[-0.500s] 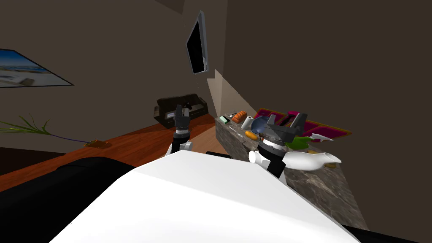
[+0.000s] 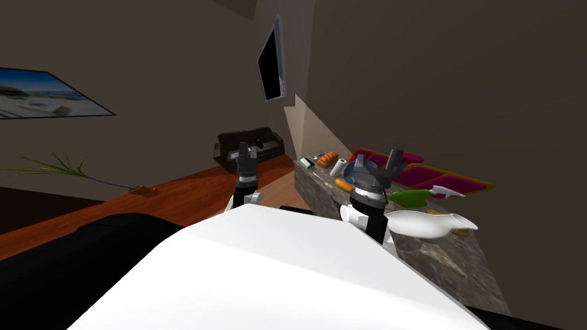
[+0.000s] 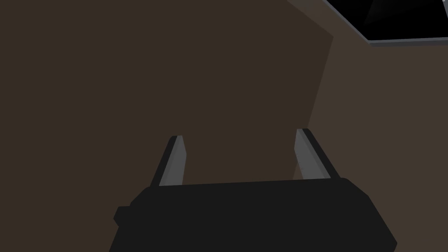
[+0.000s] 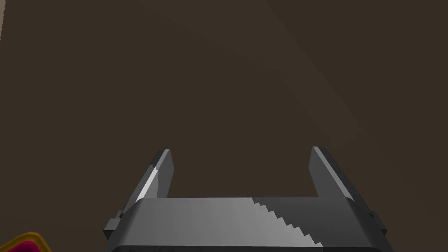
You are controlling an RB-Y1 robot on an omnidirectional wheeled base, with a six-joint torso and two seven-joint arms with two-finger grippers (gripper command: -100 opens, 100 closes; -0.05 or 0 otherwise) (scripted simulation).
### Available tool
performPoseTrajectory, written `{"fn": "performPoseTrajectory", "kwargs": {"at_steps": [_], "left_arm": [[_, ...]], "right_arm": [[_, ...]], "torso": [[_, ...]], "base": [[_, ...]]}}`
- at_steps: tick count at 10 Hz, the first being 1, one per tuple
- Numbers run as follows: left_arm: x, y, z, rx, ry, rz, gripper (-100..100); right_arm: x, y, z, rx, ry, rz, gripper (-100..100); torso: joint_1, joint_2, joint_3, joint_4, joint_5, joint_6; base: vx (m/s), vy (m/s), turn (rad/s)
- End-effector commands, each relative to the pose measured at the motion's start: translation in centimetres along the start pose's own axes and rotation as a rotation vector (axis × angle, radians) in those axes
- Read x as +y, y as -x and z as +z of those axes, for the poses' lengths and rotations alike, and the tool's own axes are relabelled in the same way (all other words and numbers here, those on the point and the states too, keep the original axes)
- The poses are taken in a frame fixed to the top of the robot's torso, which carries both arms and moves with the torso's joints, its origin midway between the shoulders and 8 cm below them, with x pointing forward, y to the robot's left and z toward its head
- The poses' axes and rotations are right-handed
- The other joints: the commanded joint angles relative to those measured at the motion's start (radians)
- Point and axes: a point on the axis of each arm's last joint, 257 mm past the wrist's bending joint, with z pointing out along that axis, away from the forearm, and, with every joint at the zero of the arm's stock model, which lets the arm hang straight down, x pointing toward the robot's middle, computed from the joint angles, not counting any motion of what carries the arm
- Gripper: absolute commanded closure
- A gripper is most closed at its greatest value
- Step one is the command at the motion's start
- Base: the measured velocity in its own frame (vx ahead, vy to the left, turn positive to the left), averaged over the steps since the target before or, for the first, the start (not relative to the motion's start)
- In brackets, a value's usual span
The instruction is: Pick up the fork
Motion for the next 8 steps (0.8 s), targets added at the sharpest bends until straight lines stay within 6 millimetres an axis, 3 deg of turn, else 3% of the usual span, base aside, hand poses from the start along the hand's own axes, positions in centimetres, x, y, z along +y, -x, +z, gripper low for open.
{"fn": "performPoseTrajectory", "kwargs": {"at_steps": [1,8], "left_arm": [[0.0,0.0,0.0,0.0,0.0,0.0,0],[0.0,0.0,0.0,0.0,0.0,0.0,0]], "right_arm": [[-0.4,-0.6,0.0,0.036,-0.017,-0.003,-100],[-3.1,-4.4,0.4,0.216,-0.12,-0.002,-100]], "torso": [[0.0,0.0,0.0,0.0,0.0,0.0],[0.0,0.0,0.0,0.0,0.0,0.0]], "base": [[0.005,0.003,0.046],[0.002,0.006,0.085]]}}
